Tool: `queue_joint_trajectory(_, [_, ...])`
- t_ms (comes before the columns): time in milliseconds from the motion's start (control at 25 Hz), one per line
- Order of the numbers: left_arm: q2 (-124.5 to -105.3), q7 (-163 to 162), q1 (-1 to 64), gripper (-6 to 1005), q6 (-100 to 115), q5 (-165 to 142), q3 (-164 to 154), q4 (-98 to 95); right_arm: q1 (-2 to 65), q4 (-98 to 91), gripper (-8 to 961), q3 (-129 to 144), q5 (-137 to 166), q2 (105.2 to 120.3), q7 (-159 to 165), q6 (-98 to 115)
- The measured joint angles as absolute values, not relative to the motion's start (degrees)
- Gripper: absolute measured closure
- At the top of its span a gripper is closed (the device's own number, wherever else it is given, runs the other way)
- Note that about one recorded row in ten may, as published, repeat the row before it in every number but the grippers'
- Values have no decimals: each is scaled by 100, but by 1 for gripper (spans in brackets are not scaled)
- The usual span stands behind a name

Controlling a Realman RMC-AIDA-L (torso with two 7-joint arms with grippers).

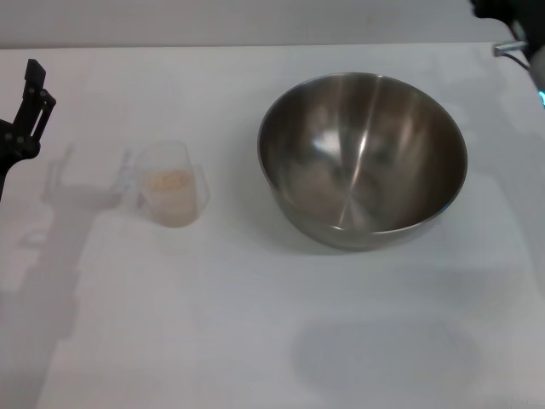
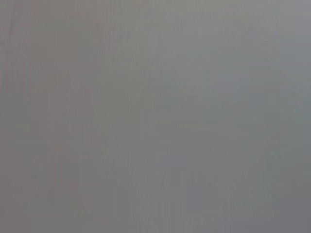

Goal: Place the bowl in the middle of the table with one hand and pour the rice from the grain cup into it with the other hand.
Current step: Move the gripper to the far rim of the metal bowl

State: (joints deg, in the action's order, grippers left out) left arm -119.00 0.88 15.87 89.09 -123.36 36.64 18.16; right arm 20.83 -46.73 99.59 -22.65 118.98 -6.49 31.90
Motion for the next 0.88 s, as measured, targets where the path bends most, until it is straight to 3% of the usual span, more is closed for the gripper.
queue_joint_trajectory(280, [-11900,88,1590,161,8912,-12335,3676,1796,1954,-7273,219,9486,-2186,11898,-660,-1121])
queue_joint_trajectory(480, [-11897,88,1575,164,8912,-12327,3692,1793,2267,-8764,219,8856,-2212,11879,-749,-4448])
queue_joint_trajectory(720, [-11889,88,1555,167,8912,-12323,3693,1793,3188,-9117,220,7626,-2289,11874,-1240,-7559])
queue_joint_trajectory(880, [-11884,88,1543,170,8913,-12321,3693,1791,3432,-8943,220,7367,-2289,11867,-1354,-8178])
